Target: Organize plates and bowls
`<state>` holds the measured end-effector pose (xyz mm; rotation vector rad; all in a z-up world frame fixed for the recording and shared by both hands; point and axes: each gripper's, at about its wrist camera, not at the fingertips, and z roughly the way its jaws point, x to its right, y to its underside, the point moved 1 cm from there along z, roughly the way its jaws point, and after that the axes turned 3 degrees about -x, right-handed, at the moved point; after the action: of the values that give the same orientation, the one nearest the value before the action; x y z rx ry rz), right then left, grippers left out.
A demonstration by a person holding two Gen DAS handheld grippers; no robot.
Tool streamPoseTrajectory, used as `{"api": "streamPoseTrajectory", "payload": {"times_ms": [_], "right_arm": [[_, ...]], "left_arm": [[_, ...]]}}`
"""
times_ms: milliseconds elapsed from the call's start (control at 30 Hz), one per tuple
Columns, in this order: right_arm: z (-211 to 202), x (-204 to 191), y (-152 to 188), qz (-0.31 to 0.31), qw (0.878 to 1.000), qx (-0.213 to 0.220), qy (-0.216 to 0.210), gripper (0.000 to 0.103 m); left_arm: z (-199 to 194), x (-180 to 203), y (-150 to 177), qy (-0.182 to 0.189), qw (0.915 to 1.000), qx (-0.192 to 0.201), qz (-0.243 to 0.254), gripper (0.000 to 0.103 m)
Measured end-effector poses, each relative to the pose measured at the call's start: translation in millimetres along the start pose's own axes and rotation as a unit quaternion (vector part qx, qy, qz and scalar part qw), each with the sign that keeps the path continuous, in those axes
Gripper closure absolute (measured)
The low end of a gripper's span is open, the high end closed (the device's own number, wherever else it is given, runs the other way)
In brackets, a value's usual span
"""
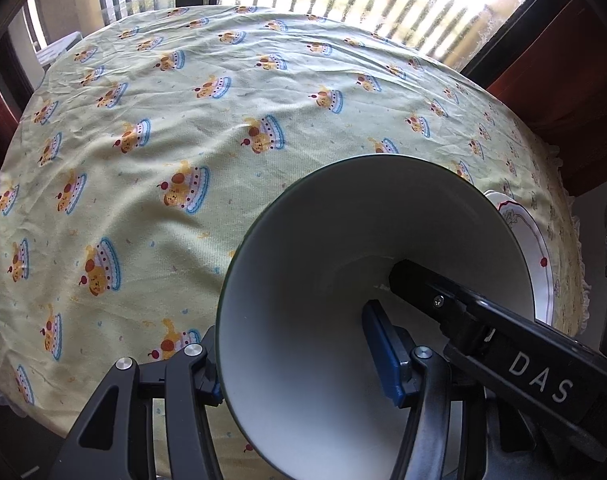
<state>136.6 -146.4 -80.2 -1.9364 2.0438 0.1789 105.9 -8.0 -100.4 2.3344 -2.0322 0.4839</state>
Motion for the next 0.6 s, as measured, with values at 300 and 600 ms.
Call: {"api": "streamPoseTrajectory", "payload": {"times_ms": [300,600], "right_arm": [[6,3,-7,-0.04,0.997,-0.028,-0.06,0.064],[3,-6,-5,-0.056,0.998,-0.033,-0.019,0.063]], "left_arm": [[-1,7,5,-0.038,0.9988,0.012,-0.03,0.044],[-2,8,3,-0.049,0.9988,-0.001,-0.003,0.048]]}}
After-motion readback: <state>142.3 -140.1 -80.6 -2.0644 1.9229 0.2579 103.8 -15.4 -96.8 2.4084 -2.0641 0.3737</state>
